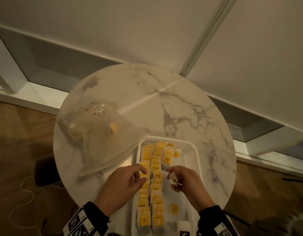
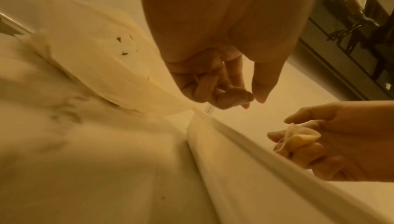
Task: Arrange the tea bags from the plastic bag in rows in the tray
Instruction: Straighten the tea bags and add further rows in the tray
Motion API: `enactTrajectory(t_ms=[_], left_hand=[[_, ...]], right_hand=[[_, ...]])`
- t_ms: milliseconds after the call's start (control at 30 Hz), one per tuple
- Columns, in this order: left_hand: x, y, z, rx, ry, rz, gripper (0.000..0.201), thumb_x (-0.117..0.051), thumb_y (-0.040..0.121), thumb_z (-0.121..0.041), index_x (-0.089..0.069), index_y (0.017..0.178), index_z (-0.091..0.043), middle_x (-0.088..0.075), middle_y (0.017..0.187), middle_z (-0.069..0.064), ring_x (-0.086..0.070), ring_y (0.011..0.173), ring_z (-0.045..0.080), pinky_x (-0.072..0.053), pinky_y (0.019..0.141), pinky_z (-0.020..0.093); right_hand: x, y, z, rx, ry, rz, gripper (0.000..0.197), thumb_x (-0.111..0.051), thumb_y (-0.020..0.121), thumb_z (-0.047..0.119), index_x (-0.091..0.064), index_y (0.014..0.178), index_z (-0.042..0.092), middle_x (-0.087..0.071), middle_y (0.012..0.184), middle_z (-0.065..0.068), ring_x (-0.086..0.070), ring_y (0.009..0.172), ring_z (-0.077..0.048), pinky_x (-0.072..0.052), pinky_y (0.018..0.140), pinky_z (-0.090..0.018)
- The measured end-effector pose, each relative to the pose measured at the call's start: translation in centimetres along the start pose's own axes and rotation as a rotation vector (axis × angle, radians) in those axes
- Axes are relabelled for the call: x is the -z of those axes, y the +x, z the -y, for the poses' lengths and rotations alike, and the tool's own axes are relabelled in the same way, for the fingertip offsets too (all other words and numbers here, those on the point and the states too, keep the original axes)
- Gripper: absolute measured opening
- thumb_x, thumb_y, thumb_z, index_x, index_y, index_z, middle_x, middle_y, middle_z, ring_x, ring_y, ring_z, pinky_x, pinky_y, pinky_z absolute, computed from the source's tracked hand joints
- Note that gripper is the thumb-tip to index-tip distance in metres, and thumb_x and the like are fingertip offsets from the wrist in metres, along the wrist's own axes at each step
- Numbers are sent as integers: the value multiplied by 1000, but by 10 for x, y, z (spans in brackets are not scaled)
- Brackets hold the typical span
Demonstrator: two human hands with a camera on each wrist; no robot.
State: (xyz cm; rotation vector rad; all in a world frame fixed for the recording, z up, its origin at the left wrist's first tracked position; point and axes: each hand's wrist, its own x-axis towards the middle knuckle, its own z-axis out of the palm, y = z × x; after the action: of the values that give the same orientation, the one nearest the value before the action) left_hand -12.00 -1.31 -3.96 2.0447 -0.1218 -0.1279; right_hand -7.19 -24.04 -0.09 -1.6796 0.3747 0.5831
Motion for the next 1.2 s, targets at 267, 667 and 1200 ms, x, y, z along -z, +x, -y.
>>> enactTrajectory(t_ms=[267,667,1200], left_hand=[[-24,6,-27,23,50,185,43,-43,77,-76,-61,103,-46,-63,88,-24,-60,66,7,-51,65,29],[-41,16,-62,136,-160,168,23,-79,81,-13,-70,98,-26,-69,81,-4,-66,54,17,-52,56,26],[-54,17,-69,198,-409,-26,9,-68,88,0,-71,91,-8,-71,84,4,-71,63,24,-46,49,26]], right_hand=[[-6,-32,-23,95,-136,195,28,-56,91,-2,-71,110,13,-70,86,-4,-61,69,-11,-47,61,-24],[21,-33,-37,246,-86,152,44,-86,63,11,-69,102,20,-66,82,-2,-56,65,-15,-51,67,-32],[41,-31,-18,45,431,325,37,-41,101,18,-73,108,0,-71,104,-22,-67,83,-29,-48,68,-29]])
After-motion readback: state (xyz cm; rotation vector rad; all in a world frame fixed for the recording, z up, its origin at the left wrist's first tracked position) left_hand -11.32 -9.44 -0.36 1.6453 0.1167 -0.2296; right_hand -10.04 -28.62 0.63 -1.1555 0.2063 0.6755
